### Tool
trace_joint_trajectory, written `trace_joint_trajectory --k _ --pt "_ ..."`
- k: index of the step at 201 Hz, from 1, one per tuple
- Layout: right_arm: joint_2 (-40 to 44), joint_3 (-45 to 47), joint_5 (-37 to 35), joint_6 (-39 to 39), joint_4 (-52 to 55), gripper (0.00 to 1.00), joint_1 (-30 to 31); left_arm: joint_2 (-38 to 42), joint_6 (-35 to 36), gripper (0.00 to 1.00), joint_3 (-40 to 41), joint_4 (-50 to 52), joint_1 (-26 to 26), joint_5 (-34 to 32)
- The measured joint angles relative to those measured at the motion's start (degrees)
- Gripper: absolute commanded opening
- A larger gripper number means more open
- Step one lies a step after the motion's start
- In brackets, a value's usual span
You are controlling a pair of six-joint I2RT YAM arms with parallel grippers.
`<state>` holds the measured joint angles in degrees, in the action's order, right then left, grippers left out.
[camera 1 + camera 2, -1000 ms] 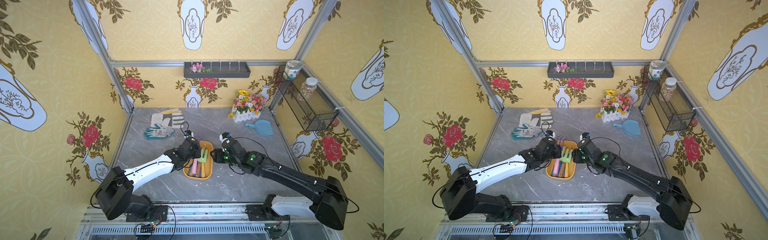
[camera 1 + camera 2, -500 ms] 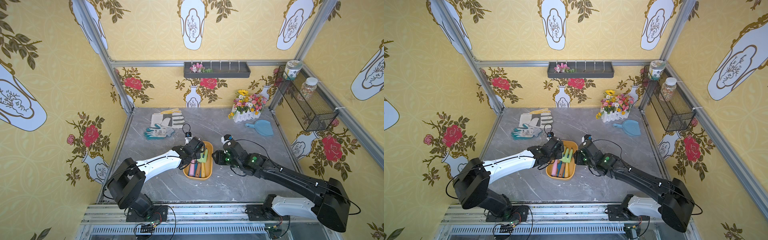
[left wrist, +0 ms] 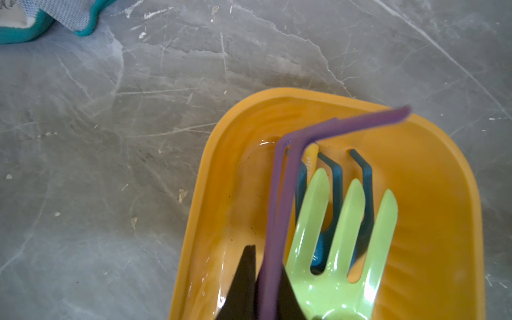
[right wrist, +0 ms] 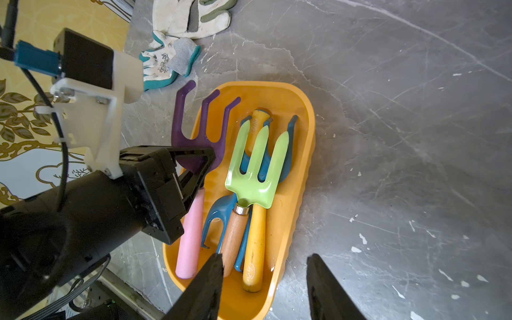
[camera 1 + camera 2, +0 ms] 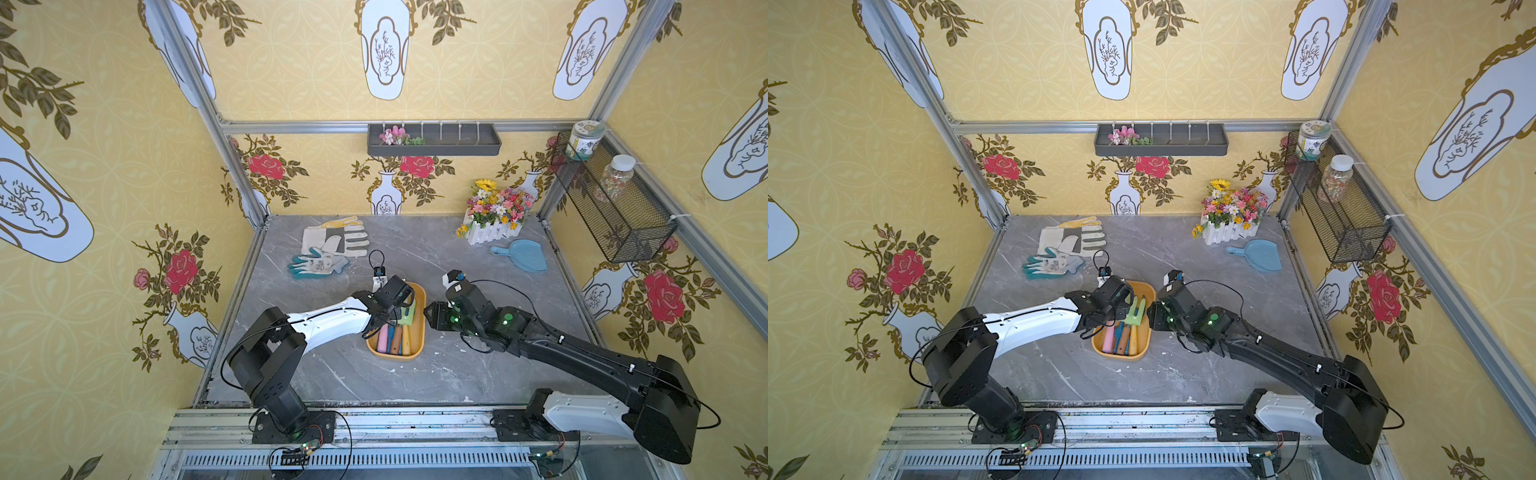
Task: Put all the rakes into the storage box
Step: Place the rake in the storage box.
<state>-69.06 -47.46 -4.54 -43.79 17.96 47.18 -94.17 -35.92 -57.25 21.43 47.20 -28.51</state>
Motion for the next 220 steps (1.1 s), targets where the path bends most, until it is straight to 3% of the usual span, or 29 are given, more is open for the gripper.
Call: trace_joint_trajectory --k 32,55,94,164,220 --pt "0.00 0.20 0.02 -0.92 -0.04 0.53 0.00 -0.98 -0.02 0.23 -0.22 0.48 0.35 0.52" --pt "0.00 0.26 0.02 -0.94 -0.07 0.53 0.00 -1.64 0.07 0.43 -0.39 0.72 0.76 1.38" --pt "0.00 0.37 0.02 -0.98 -0.04 0.53 0.04 -1.86 -0.04 0.62 -0.79 0.85 1.03 1.86" --pt "0.00 0.74 0.00 -1.22 0.00 0.53 0.04 3.52 -0.07 0.69 -0.63 0.52 1.38 0.66" --pt "-0.11 1.07 -0.87 -2.36 0.20 0.53 -0.07 10.51 -0.63 0.74 4.15 -2.80 1.84 -2.56"
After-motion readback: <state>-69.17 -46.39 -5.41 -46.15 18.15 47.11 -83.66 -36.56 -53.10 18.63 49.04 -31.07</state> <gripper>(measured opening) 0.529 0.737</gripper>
